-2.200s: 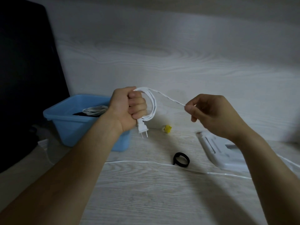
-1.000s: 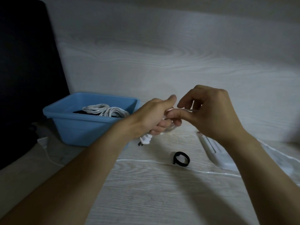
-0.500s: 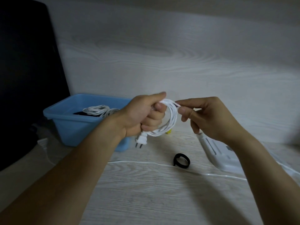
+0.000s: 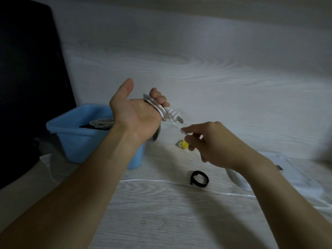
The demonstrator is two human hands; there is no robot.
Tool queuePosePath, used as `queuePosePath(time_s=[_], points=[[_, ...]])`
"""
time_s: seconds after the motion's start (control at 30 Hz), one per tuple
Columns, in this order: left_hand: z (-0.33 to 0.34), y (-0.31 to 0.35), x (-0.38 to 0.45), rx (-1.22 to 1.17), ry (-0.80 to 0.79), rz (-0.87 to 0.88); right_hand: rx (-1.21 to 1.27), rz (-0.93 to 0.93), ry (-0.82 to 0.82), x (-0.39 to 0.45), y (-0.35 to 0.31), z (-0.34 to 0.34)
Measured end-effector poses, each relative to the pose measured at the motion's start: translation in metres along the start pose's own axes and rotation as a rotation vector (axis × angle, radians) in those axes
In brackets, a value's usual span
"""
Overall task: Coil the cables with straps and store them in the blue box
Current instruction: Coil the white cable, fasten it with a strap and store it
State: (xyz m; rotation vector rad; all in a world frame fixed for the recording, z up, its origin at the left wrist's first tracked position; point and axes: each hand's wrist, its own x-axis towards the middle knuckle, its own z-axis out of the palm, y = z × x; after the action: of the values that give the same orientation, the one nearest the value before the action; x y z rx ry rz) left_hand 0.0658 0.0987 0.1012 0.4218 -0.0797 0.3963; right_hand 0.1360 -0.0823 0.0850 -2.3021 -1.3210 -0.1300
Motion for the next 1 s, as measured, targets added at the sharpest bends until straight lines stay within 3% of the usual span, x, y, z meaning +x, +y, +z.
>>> queuePosePath(time_s=[0.2,0.33,0.6,0.7,0.83,1.0], points=[[0.008,-0.008,-0.002,0.172,0.158,0.094,-0.134,0.080,-0.108,-0.004,-0.022,0.006],[0.009,-0.019,-0.004,0.299,0.160,0.120,-0.151,0.058,-0.172,-0.010,-0.037,0.010],[0.002,-0.031,-0.004,1.259,-0.109,0.121,-0.166,-0.092,0.151,-0.010,-0.026,-0.007],[0.001,-0.033,-0.010,1.433,-0.210,0.004,-0.161,-0.007,0.286,-0.009,-0.017,-0.017],[0.005,-0.030,-0.020,1.534,-0.309,-0.256,-0.079,0.050,0.290,-0.010,-0.012,-0.026],[0.005,-0.027,-0.021,1.433,-0.392,-0.480,0.225,0.013,0.269,-0.006,-0.006,-0.026]])
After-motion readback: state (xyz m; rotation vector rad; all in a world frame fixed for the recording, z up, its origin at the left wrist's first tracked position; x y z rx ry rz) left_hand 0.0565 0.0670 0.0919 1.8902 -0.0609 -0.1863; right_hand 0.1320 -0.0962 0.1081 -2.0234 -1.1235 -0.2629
